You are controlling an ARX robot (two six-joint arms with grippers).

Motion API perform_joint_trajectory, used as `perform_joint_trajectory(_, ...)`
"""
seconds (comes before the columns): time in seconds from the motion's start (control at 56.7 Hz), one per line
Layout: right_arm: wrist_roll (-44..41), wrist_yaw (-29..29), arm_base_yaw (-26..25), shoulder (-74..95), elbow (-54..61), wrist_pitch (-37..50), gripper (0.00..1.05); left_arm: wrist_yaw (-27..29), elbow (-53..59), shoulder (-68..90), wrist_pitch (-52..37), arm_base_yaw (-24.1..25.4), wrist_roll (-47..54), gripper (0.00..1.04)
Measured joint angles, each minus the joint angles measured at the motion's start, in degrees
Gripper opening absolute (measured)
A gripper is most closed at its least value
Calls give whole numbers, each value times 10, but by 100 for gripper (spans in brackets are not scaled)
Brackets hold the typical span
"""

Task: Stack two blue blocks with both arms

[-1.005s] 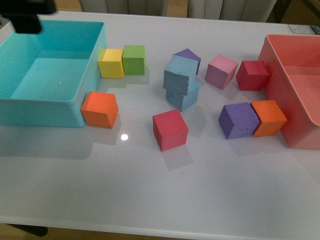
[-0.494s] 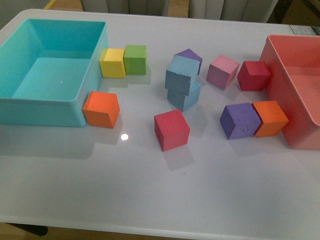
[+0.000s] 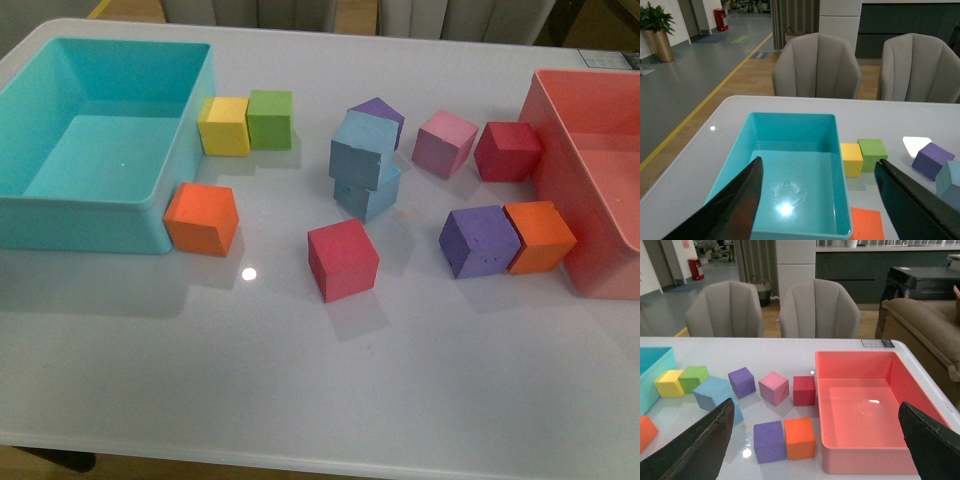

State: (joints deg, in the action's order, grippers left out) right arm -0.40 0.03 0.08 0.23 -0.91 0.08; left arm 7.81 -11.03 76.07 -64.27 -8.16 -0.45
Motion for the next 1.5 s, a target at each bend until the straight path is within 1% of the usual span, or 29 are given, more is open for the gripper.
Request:
perform_joint_trajectory(0.018, 0, 0, 0, 0, 0, 0, 96, -1, 1, -2, 1, 1, 0, 64)
perform_joint_trajectory(0.071, 0, 0, 0, 0, 0, 0, 96, -8, 17, -33, 14, 8, 0, 53)
perform_joint_trajectory(0.106, 0, 0, 0, 0, 0, 0, 96, -10, 22, -44, 20, 12, 0, 48)
perform_joint_trajectory(0.141, 0, 0, 0, 0, 0, 0, 96, -17, 33, -66, 33, 17, 0, 40)
perform_joint_trajectory(0.176, 0, 0, 0, 0, 0, 0, 96, -19, 38, -78, 40, 20, 0, 35)
perform_joint_trajectory(0.194, 0, 0, 0, 0, 0, 0, 96, -20, 43, -89, 47, 22, 0, 31)
perform_joint_trajectory(0.247, 0, 0, 0, 0, 0, 0, 96, -23, 51, -111, 61, 26, 0, 22)
perform_joint_trajectory(0.335, 0, 0, 0, 0, 0, 0, 96, -35, 65, -156, 91, 35, 0, 6)
perform_joint_trajectory(0.37, 0, 0, 0, 0, 0, 0, 96, -64, 71, -176, 105, 51, 0, 2)
perform_joint_trajectory(0.441, 0, 0, 0, 0, 0, 0, 96, -74, 79, -207, 129, 71, 1, 2)
perform_joint_trajectory(0.511, 0, 0, 0, 0, 0, 0, 96, -74, 85, -242, 157, 79, 2, 2)
perform_joint_trajectory(1.058, 0, 0, 0, 0, 0, 0, 96, -78, 102, -471, 356, 79, 2, 2)
perform_joint_trajectory(1.498, 0, 0, 0, 0, 0, 0, 96, -78, 102, -592, 473, 79, 2, 2)
